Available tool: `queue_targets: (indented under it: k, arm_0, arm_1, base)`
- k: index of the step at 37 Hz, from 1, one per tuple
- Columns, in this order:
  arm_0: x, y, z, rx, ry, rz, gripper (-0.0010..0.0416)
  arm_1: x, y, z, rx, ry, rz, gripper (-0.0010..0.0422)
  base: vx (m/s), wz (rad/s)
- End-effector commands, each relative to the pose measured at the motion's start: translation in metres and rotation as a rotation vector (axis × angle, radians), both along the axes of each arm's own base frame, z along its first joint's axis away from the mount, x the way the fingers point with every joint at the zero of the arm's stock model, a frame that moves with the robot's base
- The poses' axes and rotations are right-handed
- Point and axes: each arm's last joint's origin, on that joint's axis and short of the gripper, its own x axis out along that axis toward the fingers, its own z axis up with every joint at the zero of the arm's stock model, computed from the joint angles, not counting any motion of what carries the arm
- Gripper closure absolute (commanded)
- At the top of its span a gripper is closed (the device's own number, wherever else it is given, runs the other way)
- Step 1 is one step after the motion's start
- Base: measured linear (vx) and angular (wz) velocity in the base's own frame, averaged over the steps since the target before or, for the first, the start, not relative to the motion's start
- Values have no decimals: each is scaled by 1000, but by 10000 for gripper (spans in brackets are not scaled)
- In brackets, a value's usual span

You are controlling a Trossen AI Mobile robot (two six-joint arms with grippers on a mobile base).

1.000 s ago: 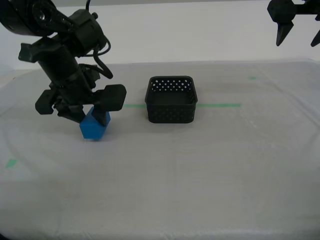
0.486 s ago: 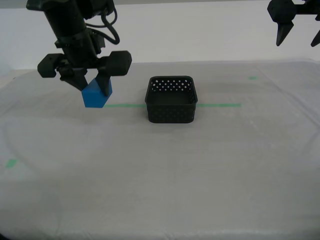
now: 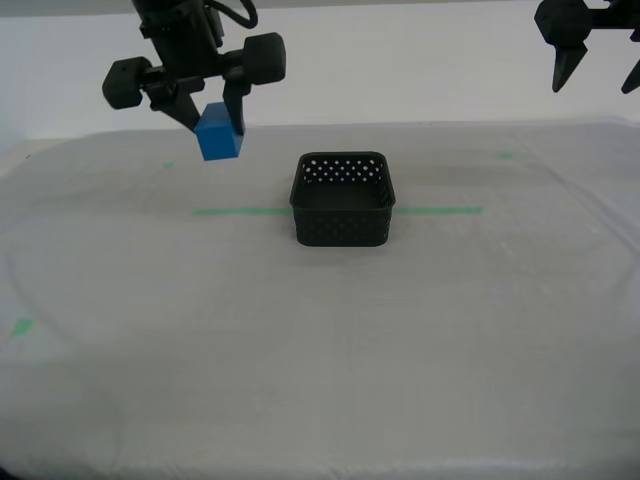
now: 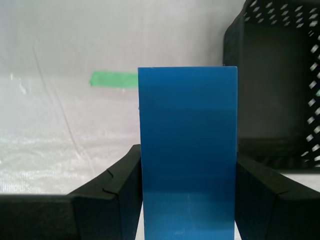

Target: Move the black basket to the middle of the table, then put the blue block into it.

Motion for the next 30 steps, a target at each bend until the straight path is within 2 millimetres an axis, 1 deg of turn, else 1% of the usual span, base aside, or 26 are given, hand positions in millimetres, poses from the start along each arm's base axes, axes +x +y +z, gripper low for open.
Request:
queue_targets:
  k: [1, 6, 13, 22, 26, 30]
  arm_0:
    - [0, 0, 0, -2, -2, 0, 7]
    - [0, 0, 0, -2, -2, 0, 7]
    - [0, 0, 0, -2, -4, 0, 7]
    - [0, 0, 0, -2, -4, 0, 7]
    - [0, 0, 0, -2, -4, 0, 7]
    - [0, 0, 0, -2, -5, 0, 7]
  arm_1:
    - [10, -6, 8, 2, 21, 0, 412]
    - [28, -17, 16, 20, 69, -19, 412]
    - [51, -40, 17, 35, 103, -56, 412]
    - [74, -76, 13, 24, 81, -101, 412]
    - [81, -91, 8, 26, 82, -121, 412]
    - [86, -107, -1, 33, 92, -143, 412]
  base:
    - [0, 0]
    - [0, 0]
    - [0, 0]
    - [0, 0]
    - [0, 0]
    - [0, 0]
